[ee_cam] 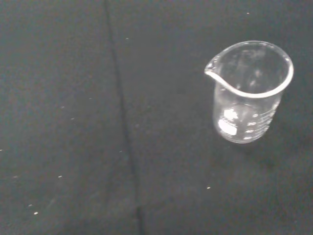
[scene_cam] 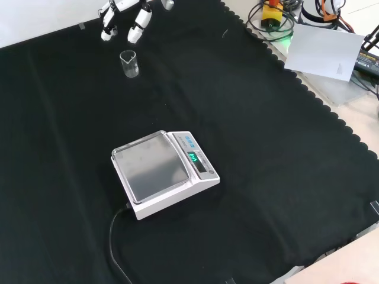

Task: Pick up the beaker.

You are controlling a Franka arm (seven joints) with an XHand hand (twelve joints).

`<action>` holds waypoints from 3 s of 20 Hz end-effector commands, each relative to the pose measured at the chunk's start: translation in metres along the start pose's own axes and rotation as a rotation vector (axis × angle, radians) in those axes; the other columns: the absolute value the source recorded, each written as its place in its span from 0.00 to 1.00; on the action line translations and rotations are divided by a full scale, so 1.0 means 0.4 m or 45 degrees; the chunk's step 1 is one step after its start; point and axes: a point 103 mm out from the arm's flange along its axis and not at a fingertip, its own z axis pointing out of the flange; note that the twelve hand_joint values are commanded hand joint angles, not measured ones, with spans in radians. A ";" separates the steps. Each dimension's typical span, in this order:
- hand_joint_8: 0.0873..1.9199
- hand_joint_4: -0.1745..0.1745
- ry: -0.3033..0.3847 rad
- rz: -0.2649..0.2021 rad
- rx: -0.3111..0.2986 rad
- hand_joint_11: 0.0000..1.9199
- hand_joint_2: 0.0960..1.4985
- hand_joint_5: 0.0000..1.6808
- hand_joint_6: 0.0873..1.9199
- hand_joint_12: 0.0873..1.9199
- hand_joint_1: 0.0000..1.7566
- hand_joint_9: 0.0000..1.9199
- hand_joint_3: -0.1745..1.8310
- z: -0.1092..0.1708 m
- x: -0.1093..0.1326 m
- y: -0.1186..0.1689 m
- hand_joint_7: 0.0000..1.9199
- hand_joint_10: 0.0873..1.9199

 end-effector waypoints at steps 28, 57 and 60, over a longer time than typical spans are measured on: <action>0.16 0.66 -0.083 0.116 0.425 0.02 0.54 0.07 0.00 0.79 0.43 0.00 0.00 0.185 -0.104 0.043 0.01 0.33; 0.42 0.05 -0.076 0.055 0.230 0.62 0.72 0.40 0.44 0.39 0.71 0.56 0.00 0.254 -0.085 0.139 0.33 0.36; 0.47 0.00 -0.082 0.046 0.224 0.61 0.72 0.46 0.49 0.37 0.80 0.53 0.03 0.254 -0.078 0.145 0.40 0.47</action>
